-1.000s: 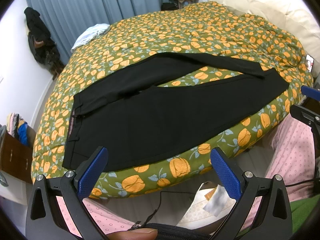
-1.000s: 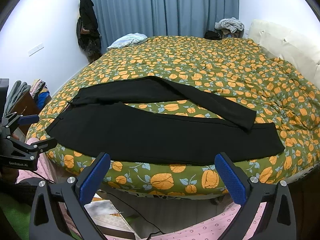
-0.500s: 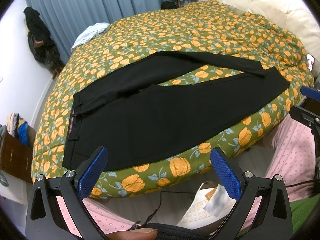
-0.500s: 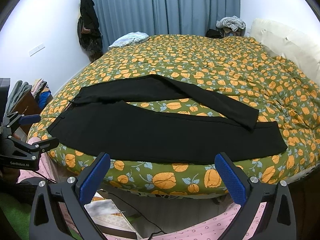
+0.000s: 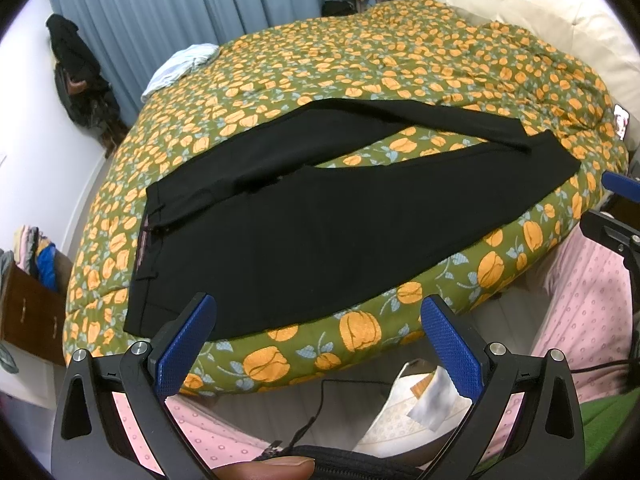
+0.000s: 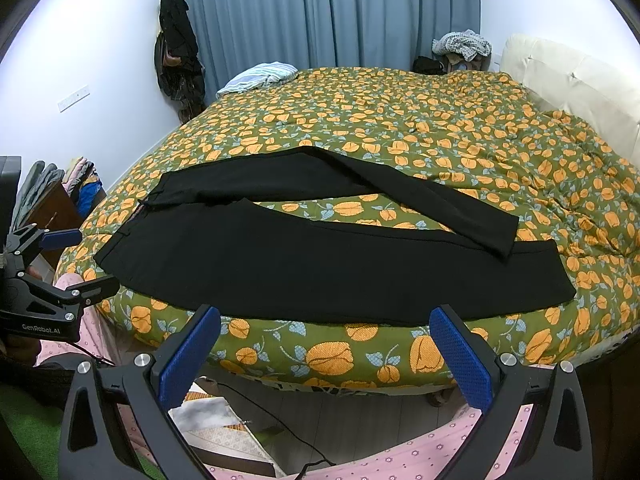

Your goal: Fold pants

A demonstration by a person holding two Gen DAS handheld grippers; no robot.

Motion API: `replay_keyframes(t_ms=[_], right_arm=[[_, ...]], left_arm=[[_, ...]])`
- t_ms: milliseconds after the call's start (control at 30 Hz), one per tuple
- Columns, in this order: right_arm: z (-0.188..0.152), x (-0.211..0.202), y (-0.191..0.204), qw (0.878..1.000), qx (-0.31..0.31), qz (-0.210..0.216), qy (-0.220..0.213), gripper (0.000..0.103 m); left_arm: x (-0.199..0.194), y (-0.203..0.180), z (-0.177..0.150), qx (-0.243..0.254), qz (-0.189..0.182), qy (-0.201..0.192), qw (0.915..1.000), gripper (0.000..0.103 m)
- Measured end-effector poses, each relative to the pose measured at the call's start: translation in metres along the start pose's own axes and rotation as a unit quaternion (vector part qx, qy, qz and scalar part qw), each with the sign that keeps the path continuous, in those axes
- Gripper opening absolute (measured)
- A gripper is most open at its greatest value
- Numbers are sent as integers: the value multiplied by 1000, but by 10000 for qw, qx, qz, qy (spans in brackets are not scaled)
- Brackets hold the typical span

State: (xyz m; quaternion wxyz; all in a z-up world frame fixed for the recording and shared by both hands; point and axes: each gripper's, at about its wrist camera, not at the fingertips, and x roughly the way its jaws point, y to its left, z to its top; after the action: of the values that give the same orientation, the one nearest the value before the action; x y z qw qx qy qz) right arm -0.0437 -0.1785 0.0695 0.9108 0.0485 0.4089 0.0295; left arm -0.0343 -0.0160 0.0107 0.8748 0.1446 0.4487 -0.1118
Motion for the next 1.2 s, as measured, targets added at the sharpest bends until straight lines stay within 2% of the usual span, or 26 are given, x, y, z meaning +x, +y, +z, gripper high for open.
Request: replay_keyframes(t_ms=[1200], right_arm=[[-4,4,0,9999,20,21,96,103]], left_arm=[[3,-5,5,88,-2,79,9999,102]])
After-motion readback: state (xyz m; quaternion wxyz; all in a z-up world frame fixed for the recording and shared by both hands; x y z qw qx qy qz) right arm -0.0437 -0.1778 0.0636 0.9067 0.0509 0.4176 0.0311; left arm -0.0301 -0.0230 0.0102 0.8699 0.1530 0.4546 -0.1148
